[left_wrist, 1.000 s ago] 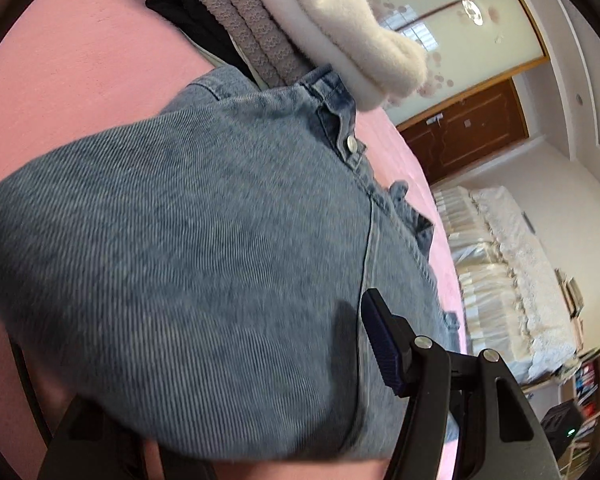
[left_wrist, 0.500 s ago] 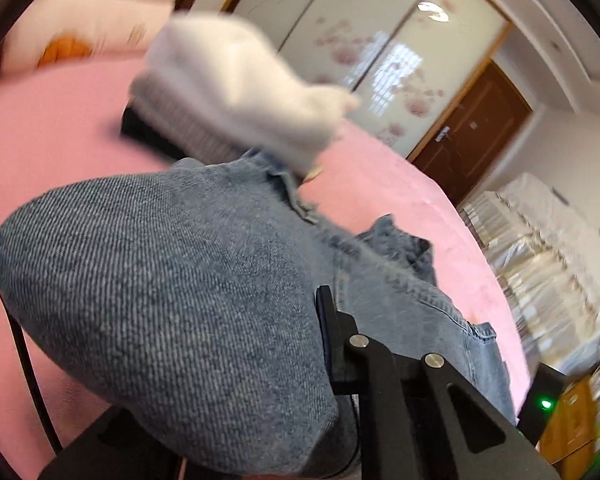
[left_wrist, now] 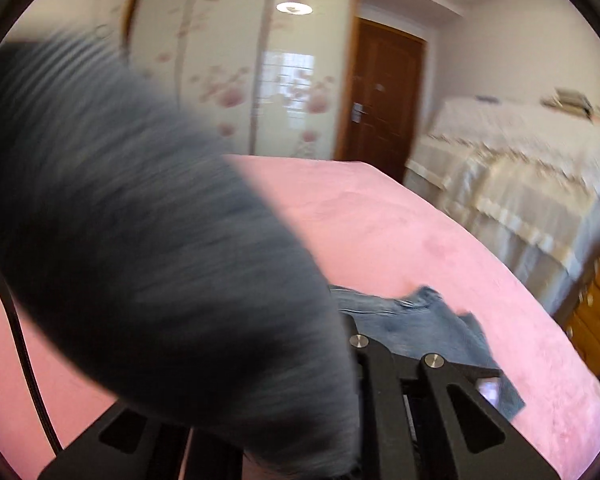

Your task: Fold large clothes

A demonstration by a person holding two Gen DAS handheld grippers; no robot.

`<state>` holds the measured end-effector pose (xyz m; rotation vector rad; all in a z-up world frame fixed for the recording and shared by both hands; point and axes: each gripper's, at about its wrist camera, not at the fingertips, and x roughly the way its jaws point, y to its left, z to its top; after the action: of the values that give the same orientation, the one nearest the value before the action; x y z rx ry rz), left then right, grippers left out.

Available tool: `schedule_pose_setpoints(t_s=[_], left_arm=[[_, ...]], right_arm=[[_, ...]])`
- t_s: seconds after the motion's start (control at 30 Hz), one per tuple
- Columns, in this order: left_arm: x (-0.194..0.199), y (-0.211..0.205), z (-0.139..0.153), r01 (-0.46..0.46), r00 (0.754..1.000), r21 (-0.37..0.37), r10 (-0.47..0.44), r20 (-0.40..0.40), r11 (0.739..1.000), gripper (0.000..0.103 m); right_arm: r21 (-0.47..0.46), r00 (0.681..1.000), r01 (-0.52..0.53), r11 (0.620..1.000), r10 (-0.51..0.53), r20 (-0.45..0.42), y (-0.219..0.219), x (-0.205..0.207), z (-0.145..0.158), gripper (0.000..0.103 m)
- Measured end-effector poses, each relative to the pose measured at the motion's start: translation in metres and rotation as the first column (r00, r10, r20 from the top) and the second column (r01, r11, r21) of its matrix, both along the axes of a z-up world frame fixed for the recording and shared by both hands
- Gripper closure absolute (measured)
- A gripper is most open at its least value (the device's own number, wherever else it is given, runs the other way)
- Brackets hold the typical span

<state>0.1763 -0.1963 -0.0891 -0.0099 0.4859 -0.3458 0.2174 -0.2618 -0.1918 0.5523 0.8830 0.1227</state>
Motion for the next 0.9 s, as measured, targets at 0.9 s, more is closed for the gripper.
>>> schedule_pose_setpoints(t_s=[0.9], left_arm=[[-0.035, -0.171, -0.105, 0.287, 0.945, 0.305, -0.216, -0.244, 0.908, 0.085]], right_arm=[[-0.038, 0.906, 0.414, 0.909, -0.416, -0.072, -0.175, -0.169, -0.012, 0.088]])
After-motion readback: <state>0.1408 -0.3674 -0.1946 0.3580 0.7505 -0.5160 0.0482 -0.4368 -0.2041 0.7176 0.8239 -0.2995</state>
